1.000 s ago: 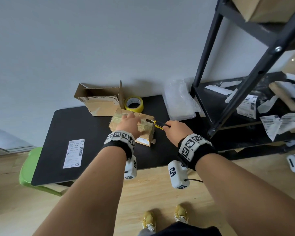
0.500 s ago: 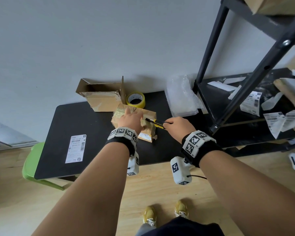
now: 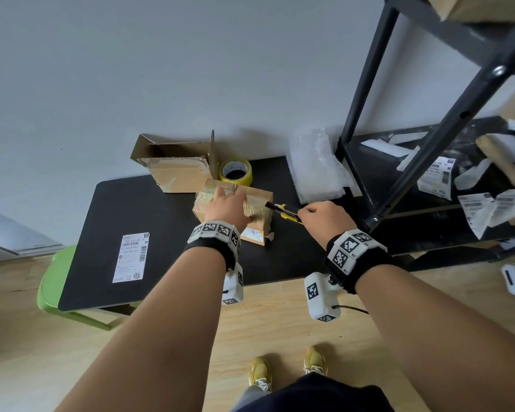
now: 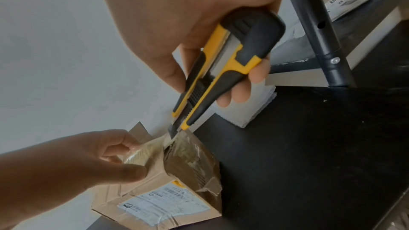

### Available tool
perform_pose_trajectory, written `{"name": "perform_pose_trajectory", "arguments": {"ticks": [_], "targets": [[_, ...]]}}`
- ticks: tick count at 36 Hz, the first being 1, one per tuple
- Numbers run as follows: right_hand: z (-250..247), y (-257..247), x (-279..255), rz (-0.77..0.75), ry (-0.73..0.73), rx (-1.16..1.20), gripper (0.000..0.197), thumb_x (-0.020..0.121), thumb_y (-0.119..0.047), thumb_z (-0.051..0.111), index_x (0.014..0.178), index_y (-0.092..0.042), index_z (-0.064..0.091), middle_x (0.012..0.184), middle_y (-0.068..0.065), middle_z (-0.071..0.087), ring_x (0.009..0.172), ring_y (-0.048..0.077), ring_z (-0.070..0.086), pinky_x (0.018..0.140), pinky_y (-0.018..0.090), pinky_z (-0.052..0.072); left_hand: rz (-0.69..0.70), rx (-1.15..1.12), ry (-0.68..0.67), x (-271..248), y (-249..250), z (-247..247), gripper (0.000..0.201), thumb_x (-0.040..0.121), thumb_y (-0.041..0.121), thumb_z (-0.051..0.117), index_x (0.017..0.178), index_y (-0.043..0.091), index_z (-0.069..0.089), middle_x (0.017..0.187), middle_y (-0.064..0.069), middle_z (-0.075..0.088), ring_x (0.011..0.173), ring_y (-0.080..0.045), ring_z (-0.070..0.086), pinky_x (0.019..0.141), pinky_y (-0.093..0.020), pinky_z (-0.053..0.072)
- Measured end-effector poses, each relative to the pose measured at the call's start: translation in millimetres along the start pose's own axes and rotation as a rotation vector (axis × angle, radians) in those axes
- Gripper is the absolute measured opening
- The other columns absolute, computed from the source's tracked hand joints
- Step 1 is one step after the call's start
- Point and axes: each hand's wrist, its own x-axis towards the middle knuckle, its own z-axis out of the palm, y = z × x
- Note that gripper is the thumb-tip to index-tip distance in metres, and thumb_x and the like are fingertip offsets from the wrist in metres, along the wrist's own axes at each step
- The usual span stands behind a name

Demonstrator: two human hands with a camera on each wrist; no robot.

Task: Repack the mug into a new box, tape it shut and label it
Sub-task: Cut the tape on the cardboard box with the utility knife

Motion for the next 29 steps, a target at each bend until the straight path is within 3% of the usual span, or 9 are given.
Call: {"name": "perform_pose_trajectory", "arguments": {"ticks": [4,7,9,14,18,21,23,27,29], "targets": [[1.4,0.7,-2.5,-0.031,-0.028,-0.023,0.029,0.090,-0.035,0.049,0.079,-0.018,0.070,0.074,0.004,0.066,0.067,0.022,0.059,0.060,0.030,0.045,-0.008,-0.017,-0.078,7.7,-5.9,5.9,0.050,0.089,0.043,0.062,0.134,0.026,0.048,0.139,0.003,0.047,0.133,-0.021,0.032,0.104,-0.039,0.040],[4.3,1.9,-2.2,-0.055,-0.033,-0.021,0.025,0.088,-0.035,0.052,0.087,-0.021,0.072,0.079,0.001,0.069,0.075,0.021,0.064,0.070,0.034,0.053,0.010,0.066,-0.125,9.2,-6.0,10.1,0.039,0.097,0.028,0.046,0.136,0.026,0.050,0.147,0.001,0.039,0.137,-0.026,0.028,0.111,-0.042,0.033],[5.7,2.5,-2.7,-0.070,-0.020,-0.022,0.023,0.088,-0.035,0.053,0.089,-0.023,0.072,0.079,-0.004,0.069,0.076,0.018,0.063,0.072,0.034,0.054,0.016,0.091,-0.117,10.6,-6.7,11.7,0.036,0.099,0.022,0.040,0.131,0.026,0.055,0.142,-0.001,0.042,0.133,-0.027,0.033,0.108,-0.042,0.037],[10.7,4.9,-4.4,-0.093,0.046,-0.009,0.022,0.087,-0.036,0.054,0.087,-0.024,0.072,0.076,-0.006,0.068,0.074,0.016,0.063,0.072,0.037,0.056,-0.026,0.124,-0.105,17.1,-4.6,17.3,0.030,0.091,0.015,0.054,0.119,0.023,0.064,0.129,-0.001,0.052,0.121,-0.025,0.048,0.094,-0.040,0.049],[15.9,9.3,-3.4,-0.119,0.115,0.041,0.020,0.087,-0.039,0.055,0.093,-0.028,0.072,0.077,-0.006,0.067,0.070,0.013,0.061,0.064,0.030,0.052,-0.072,0.075,-0.001,21.9,0.2,22.0,0.025,0.091,0.016,0.059,0.115,0.020,0.066,0.129,-0.003,0.047,0.120,-0.025,0.045,0.087,-0.042,0.051],[18.5,11.5,1.9,-0.115,0.153,0.069,0.024,0.085,-0.040,0.055,0.099,-0.029,0.071,0.084,-0.005,0.067,0.074,0.014,0.062,0.066,0.030,0.053,-0.032,0.027,0.069,27.4,1.2,24.1,0.042,0.086,0.007,0.060,0.126,0.019,0.052,0.130,-0.004,0.045,0.120,-0.026,0.044,0.094,-0.042,0.046],[19.4,11.8,4.8,-0.114,0.148,0.054,0.026,0.085,-0.041,0.055,0.102,-0.029,0.070,0.086,-0.004,0.067,0.075,0.015,0.063,0.069,0.034,0.055,-0.002,0.033,0.079,31.5,2.0,22.0,0.057,0.085,0.004,0.060,0.136,0.021,0.042,0.139,-0.003,0.042,0.128,-0.027,0.039,0.103,-0.042,0.039],[21.4,11.9,10.1,-0.108,0.109,0.003,0.028,0.085,-0.040,0.055,0.106,-0.029,0.069,0.087,-0.002,0.066,0.075,0.017,0.063,0.071,0.038,0.057,0.047,0.076,-0.059,45.5,-0.4,17.5,0.068,0.090,0.006,0.055,0.149,0.025,0.027,0.158,0.002,0.020,0.147,-0.022,0.014,0.119,-0.045,0.014],[22.0,12.8,12.3,-0.103,0.079,-0.009,0.025,0.086,-0.037,0.057,0.105,-0.028,0.069,0.083,-0.003,0.065,0.073,0.016,0.063,0.071,0.037,0.057,0.046,0.054,-0.142,52.3,-2.1,18.1,0.070,0.091,0.004,0.053,0.151,0.025,0.024,0.159,0.003,0.018,0.146,-0.022,0.017,0.119,-0.045,0.015]]}}
